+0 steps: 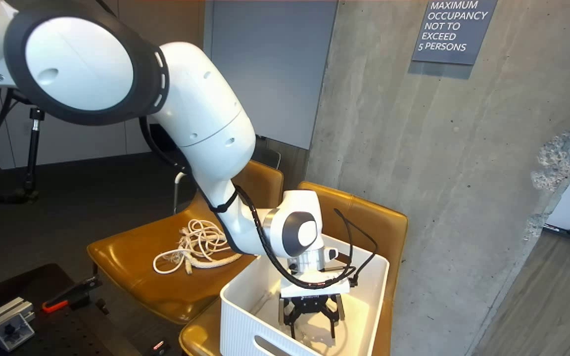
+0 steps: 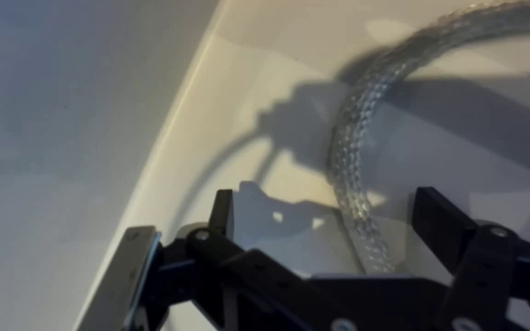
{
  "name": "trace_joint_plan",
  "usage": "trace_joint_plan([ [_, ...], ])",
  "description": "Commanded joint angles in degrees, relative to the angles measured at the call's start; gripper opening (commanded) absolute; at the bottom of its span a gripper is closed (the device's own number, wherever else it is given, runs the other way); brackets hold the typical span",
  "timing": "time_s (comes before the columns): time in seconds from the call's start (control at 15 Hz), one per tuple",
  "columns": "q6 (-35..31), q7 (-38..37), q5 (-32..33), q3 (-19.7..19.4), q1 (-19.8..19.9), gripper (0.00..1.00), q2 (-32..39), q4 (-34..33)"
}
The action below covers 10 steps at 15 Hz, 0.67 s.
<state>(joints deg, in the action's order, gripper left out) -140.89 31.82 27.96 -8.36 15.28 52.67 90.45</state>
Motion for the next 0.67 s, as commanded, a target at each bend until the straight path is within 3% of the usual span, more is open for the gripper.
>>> trace_joint_plan([
  [0.0, 5.49, 5.51, -4.17, 1.75, 2.33, 0.69, 5.21, -9.53],
  [0.6, 12.95, 7.41, -6.62, 0.95, 2.04, 0.01, 10.88, -19.99],
])
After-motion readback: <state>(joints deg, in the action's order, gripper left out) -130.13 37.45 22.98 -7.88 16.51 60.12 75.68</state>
